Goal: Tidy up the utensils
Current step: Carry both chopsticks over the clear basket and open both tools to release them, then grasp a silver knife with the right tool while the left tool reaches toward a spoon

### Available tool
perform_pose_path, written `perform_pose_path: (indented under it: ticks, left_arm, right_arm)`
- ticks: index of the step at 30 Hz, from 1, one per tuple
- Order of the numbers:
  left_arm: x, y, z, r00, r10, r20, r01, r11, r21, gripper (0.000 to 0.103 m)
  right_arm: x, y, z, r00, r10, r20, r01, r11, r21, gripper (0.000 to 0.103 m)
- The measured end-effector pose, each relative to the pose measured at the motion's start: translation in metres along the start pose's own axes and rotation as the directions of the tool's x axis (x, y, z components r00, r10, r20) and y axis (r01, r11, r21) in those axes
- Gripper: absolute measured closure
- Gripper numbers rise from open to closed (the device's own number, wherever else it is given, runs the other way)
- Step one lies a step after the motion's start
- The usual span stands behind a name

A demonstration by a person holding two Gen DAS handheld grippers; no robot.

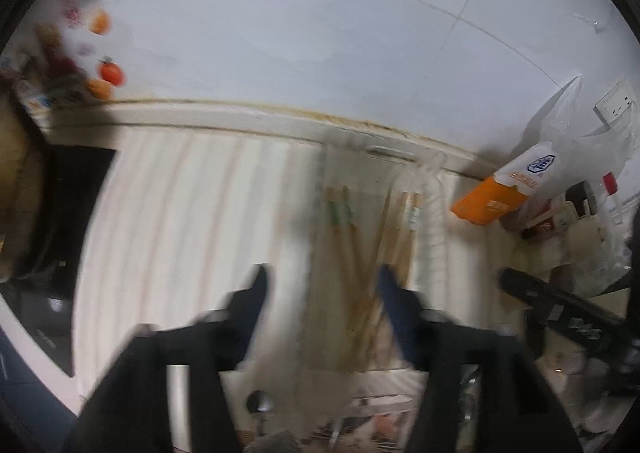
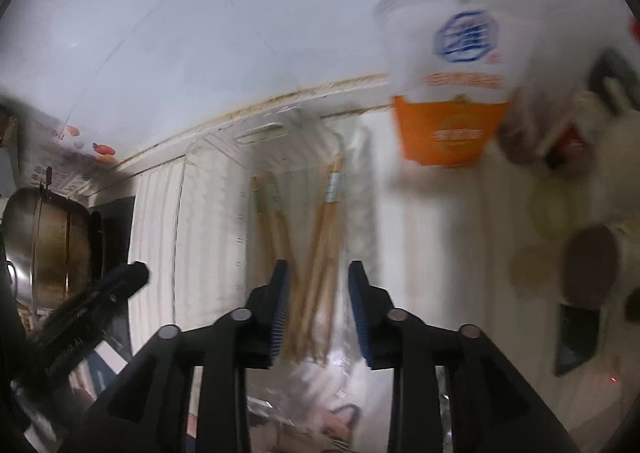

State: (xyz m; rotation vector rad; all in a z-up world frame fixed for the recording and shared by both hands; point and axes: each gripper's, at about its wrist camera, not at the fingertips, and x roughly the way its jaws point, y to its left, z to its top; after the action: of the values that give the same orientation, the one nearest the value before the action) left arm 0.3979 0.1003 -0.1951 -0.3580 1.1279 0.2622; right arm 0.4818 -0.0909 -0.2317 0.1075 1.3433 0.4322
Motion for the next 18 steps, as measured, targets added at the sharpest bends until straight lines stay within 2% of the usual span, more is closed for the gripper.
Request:
perform_pose_path:
  ticks: [1, 2, 3, 4, 7, 10, 12, 18]
  left_arm:
    - [-0.005, 0.004, -0.004, 1.000, 0.017, 0.026, -0.017, 1.000, -0.004, 0.035]
    - [-0.012, 0.008, -0.012, 0.998, 0.036, 0.060, -0.035, 0.999, -0.010, 0.026]
    - [-0.015, 0.012, -0.016, 0.996, 0.044, 0.078, -0.043, 0.999, -0.014, 0.007]
    - [-0.019, 0.016, -0.025, 0.995, 0.054, 0.089, -0.053, 0.998, -0.018, 0.000]
    - [-0.023, 0.024, -0.045, 0.994, 0.078, 0.083, -0.077, 0.997, -0.014, 0.000]
    - [-0.022, 0.026, -0.069, 0.991, 0.119, 0.064, -0.119, 0.993, -0.004, 0.000]
    - [-0.018, 0.025, -0.087, 0.991, 0.131, 0.033, -0.131, 0.991, 0.011, 0.000]
    - [0.020, 0.018, -0.155, 0.980, 0.125, -0.151, -0.119, 0.992, 0.050, 0.000]
  right_arm:
    - [-0.010, -0.005, -0.007, 1.000, -0.012, 0.018, 0.012, 1.000, 0.002, 0.059]
    - [-0.019, -0.011, -0.016, 0.999, -0.032, 0.039, 0.032, 0.999, 0.003, 0.056]
    - [-0.028, -0.016, -0.024, 0.997, -0.046, 0.056, 0.046, 0.999, 0.006, 0.051]
    - [-0.033, -0.020, -0.029, 0.996, -0.053, 0.068, 0.052, 0.999, 0.013, 0.050]
    - [-0.051, -0.046, -0.059, 0.991, -0.073, 0.114, 0.067, 0.996, 0.056, 0.049]
    - [-0.058, -0.066, -0.089, 0.986, -0.109, 0.125, 0.099, 0.991, 0.088, 0.046]
    - [-0.053, -0.077, -0.108, 0.987, -0.131, 0.096, 0.121, 0.987, 0.103, 0.046]
    - [-0.005, -0.108, -0.172, 0.984, -0.160, -0.075, 0.169, 0.977, 0.130, 0.047]
